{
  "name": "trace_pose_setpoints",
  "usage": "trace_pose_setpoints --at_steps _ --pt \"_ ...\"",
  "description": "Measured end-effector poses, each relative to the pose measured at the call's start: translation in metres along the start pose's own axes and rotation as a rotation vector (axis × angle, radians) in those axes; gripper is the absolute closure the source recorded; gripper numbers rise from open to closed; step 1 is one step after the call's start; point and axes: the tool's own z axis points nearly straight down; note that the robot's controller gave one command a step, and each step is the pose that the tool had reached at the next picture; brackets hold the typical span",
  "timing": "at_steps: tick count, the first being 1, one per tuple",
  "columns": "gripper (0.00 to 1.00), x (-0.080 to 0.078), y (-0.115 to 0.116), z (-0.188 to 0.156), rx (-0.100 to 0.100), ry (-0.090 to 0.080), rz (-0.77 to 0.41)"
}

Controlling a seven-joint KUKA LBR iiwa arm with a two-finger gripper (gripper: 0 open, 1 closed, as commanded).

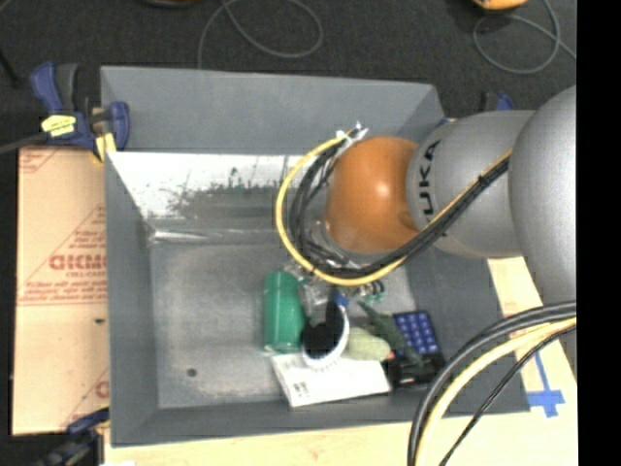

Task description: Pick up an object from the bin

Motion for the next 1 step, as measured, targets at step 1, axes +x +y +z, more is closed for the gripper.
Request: trace_pose_setpoints --at_steps 1 --pt "1.0 0.0 -0.0001 0.0 0.0 0.0 0.0"
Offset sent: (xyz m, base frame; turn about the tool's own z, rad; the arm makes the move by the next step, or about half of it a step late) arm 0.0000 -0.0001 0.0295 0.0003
